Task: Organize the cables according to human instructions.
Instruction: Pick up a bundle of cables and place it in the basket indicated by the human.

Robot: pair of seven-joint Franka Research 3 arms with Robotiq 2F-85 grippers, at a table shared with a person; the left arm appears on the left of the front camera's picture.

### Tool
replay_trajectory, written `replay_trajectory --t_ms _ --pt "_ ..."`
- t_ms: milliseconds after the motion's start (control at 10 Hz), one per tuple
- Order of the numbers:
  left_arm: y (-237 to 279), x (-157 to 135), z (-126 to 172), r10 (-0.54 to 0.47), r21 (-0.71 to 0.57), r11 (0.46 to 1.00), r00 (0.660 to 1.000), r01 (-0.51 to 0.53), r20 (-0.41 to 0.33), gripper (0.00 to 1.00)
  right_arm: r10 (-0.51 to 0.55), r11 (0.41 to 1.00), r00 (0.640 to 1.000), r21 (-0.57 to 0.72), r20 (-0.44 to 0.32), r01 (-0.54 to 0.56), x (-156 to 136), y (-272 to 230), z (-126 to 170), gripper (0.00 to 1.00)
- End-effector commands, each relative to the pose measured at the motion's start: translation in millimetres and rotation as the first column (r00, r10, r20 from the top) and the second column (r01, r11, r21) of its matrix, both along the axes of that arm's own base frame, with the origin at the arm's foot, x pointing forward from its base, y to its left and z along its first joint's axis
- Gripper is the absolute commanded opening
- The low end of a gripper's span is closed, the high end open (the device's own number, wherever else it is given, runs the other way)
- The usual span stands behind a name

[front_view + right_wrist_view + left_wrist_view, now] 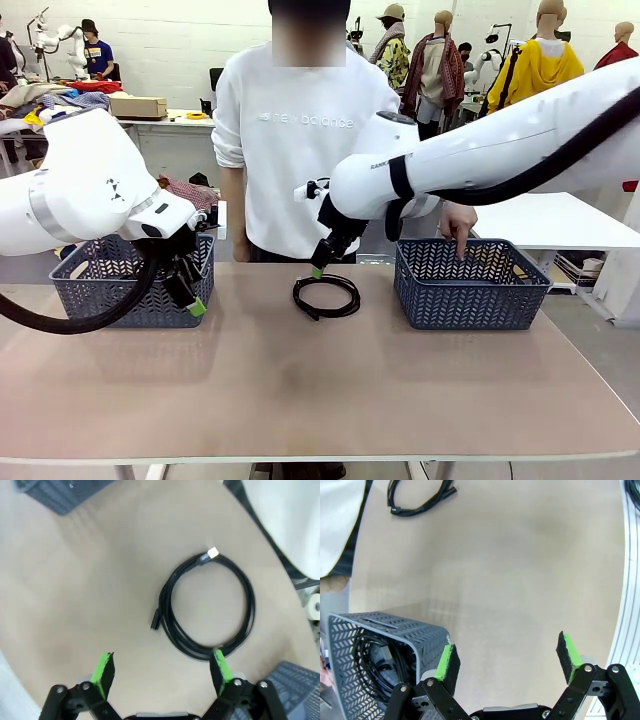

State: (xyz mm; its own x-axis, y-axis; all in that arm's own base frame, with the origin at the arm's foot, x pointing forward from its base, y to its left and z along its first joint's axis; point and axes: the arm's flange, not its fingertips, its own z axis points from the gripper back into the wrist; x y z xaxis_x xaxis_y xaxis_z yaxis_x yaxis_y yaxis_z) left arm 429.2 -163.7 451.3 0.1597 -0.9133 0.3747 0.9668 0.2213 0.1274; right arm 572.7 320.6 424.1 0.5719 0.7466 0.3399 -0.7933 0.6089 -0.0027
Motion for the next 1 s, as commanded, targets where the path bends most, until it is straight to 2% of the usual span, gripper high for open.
replay_trajectory --t_ms 0,300,600,900 --pt "2.4 1.3 2.5 -0.004 0.006 1.0 1.0 0.004 0.001 1.0 -0.026 1.0 0.999 -0.009 -0.035 0.026 22.4 19.4 -3.7 1.0" --pt "2.4 1.3 2.5 -0.004 0.006 1.0 1.0 0.004 0.001 1.0 -0.035 0.998 0.996 -0.056 -0.084 0.03 37.6 36.7 -34.0 1.0" --pt "2.4 1.3 2.5 -0.004 0.006 1.0 1.0 0.004 0.001 1.0 -0.062 0.994 0.995 -0.098 -0.079 0.054 56.1 50.0 -63.1 1.0" --pt "2.4 1.3 2.5 -0.004 0.006 1.0 1.0 0.004 0.001 1.0 -0.065 0.991 0.994 -0.122 -0.088 0.054 61.1 61.1 -81.9 1.0"
